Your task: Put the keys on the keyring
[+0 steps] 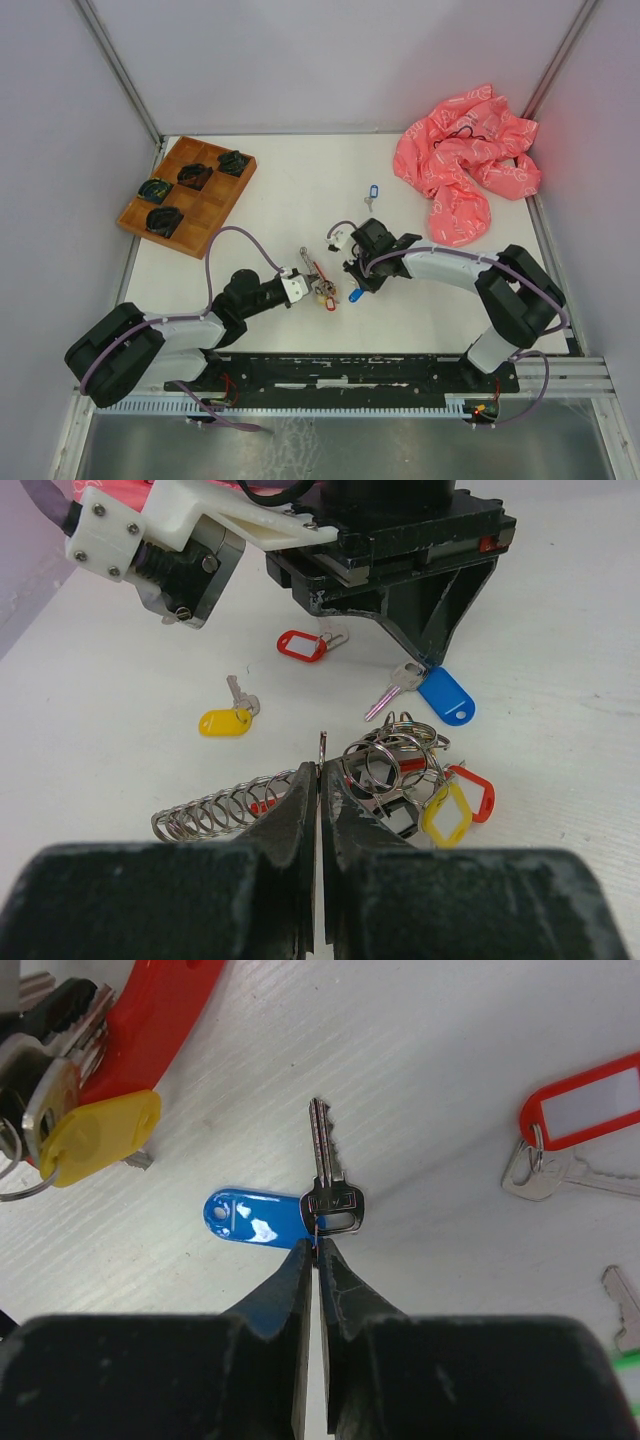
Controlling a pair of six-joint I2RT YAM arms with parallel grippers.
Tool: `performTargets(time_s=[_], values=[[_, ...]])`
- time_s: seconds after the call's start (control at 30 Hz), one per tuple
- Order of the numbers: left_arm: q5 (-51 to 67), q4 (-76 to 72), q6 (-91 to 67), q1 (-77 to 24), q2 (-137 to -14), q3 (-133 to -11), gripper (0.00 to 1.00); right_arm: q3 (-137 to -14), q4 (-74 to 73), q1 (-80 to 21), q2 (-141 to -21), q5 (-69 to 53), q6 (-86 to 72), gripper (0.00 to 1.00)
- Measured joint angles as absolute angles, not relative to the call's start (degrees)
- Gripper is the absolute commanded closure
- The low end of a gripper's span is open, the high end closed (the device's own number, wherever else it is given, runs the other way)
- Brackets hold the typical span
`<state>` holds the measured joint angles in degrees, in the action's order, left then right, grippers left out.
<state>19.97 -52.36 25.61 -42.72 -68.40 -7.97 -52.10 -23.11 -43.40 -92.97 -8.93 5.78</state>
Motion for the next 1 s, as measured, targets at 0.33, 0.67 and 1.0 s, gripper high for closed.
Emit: performTargets(time_s=[0.33, 0.67, 1.0], values=[[19.99, -52.36, 25.61, -42.72, -68.4, -7.97, 0.97, -52.42, -23.66, -43.4, -92.88, -8.73, 6.9, 0.99], [21.41, -52.36, 25.61, -42.54, -68.4, -7.97, 0.97, -49.43, -20.08, -43.4, -78.87, -8.97, 15.84, 0.99], [25.58, -49.78, 26.37, -42.44, -68.07, -8.78, 0.97, -42.46, -10.76, -43.4, -72.44, -14.41, 21.26, 0.99]])
